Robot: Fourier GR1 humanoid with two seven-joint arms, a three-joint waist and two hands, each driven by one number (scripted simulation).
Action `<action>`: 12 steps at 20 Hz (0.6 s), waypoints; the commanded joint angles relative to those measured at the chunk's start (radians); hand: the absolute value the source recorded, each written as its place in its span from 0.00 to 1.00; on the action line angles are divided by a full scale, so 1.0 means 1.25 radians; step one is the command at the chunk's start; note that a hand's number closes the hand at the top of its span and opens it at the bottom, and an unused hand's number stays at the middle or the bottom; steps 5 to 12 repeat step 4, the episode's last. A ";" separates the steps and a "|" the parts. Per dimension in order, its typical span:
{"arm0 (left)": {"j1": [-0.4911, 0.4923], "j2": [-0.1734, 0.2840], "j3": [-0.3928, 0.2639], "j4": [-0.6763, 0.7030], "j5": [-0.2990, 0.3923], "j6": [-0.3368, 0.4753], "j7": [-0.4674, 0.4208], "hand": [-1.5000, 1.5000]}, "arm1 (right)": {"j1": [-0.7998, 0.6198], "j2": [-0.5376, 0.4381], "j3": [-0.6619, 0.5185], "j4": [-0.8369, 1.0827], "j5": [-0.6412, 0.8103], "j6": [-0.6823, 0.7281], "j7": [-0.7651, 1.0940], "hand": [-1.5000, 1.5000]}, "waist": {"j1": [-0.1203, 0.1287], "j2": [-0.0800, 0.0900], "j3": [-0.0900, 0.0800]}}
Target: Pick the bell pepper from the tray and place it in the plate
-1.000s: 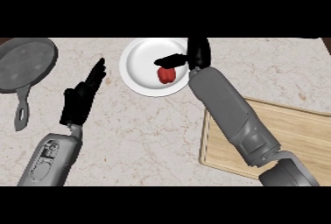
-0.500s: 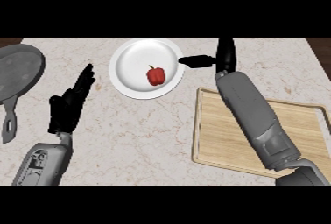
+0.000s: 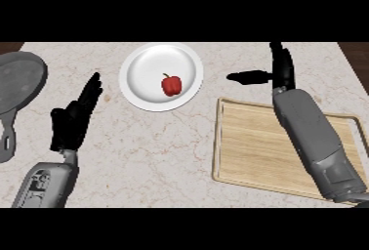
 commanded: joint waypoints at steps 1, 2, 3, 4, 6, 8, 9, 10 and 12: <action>-0.024 -0.003 0.019 0.018 -0.002 -0.003 0.014 0.50 | 0.022 -0.041 -0.032 -0.032 -0.019 0.051 -0.022 0.00 | -0.002 0.000 0.000; 0.050 -0.007 0.005 -0.032 -0.015 0.005 -0.023 0.50 | 0.054 -0.057 -0.015 -0.092 -0.012 0.062 0.030 0.00 | -0.004 -0.003 0.000; -0.007 -0.003 0.026 0.031 -0.013 -0.009 -0.034 0.50 | 0.046 -0.011 -0.008 -0.067 0.007 0.032 0.017 0.00 | -0.002 0.000 0.000; -0.045 -0.009 0.019 0.041 -0.005 -0.008 0.012 0.50 | 0.070 -0.081 -0.050 -0.036 -0.034 0.106 -0.050 0.00 | -0.004 0.001 0.000; -0.045 -0.009 0.019 0.041 -0.005 -0.008 0.012 0.50 | 0.070 -0.081 -0.050 -0.036 -0.034 0.106 -0.050 0.00 | -0.004 0.001 0.000; -0.045 -0.009 0.019 0.041 -0.005 -0.008 0.012 0.50 | 0.070 -0.081 -0.050 -0.036 -0.034 0.106 -0.050 0.00 | -0.004 0.001 0.000; -0.045 -0.009 0.019 0.041 -0.005 -0.008 0.012 0.50 | 0.070 -0.081 -0.050 -0.036 -0.034 0.106 -0.050 0.00 | -0.004 0.001 0.000; -0.045 -0.009 0.019 0.041 -0.005 -0.008 0.012 0.50 | 0.070 -0.081 -0.050 -0.036 -0.034 0.106 -0.050 0.00 | -0.004 0.001 0.000; -0.045 -0.009 0.019 0.041 -0.005 -0.008 0.012 0.50 | 0.070 -0.081 -0.050 -0.036 -0.034 0.106 -0.050 0.00 | -0.004 0.001 0.000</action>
